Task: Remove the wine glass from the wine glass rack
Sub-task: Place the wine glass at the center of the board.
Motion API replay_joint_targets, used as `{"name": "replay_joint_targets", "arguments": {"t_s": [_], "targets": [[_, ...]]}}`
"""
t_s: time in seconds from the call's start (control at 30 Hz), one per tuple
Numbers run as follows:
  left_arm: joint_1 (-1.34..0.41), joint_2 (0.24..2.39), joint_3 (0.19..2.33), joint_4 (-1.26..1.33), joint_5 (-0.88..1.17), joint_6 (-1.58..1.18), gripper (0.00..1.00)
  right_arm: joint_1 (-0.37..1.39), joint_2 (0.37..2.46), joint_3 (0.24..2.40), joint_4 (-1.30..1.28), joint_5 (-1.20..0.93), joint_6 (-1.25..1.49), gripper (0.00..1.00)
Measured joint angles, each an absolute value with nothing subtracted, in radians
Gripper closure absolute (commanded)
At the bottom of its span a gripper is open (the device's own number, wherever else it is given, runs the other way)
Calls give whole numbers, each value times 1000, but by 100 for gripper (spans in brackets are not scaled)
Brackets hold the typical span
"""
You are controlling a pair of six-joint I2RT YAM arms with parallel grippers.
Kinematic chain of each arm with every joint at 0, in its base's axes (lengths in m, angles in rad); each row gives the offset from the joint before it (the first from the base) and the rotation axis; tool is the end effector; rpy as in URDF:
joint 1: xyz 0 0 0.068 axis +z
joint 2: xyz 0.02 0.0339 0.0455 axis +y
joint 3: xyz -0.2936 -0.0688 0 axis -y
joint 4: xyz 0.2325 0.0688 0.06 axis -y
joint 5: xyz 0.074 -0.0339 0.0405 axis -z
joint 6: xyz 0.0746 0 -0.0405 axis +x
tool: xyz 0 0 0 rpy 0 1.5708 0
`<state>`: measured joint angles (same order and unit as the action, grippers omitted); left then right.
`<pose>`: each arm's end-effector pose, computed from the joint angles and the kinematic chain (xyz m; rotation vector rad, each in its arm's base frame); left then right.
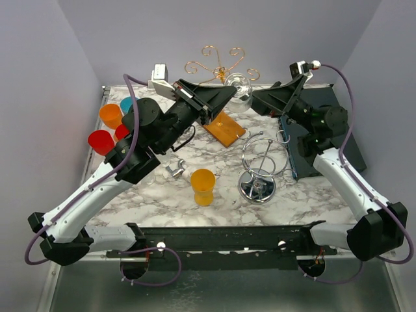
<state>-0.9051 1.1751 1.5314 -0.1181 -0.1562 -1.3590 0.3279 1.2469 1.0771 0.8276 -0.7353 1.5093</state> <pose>0.1619 -0.1873 0.5566 -0.5075 1.5003 -1.7622 0.2378 0.1337 0.4907 -0.0991 1.3297 1.9432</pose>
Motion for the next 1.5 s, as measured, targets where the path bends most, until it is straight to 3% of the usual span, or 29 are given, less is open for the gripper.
{"name": "replay_joint_targets", "arguments": {"t_s": [0.3, 0.53, 0.97, 1.13, 1.3, 1.5], "targets": [[-863, 1185, 1526, -18, -98, -1423, 100, 328, 1314, 1077, 1066, -746, 1654, 27], [-784, 1180, 1468, 96, -14, -1531, 100, 326, 1334, 1076, 1211, -738, 1718, 36], [-685, 1188, 1362, 291, 133, -1729, 100, 325, 1390, 1123, 1274, -725, 1745, 62], [-671, 1196, 1350, 344, 171, -1771, 100, 323, 1393, 1146, 1269, -724, 1732, 75], [-666, 1198, 1336, 374, 185, -1798, 100, 323, 1392, 1161, 1264, -723, 1715, 99], [-647, 1198, 1317, 380, 185, -1824, 95, 321, 1367, 1172, 1234, -720, 1679, 99]]}}
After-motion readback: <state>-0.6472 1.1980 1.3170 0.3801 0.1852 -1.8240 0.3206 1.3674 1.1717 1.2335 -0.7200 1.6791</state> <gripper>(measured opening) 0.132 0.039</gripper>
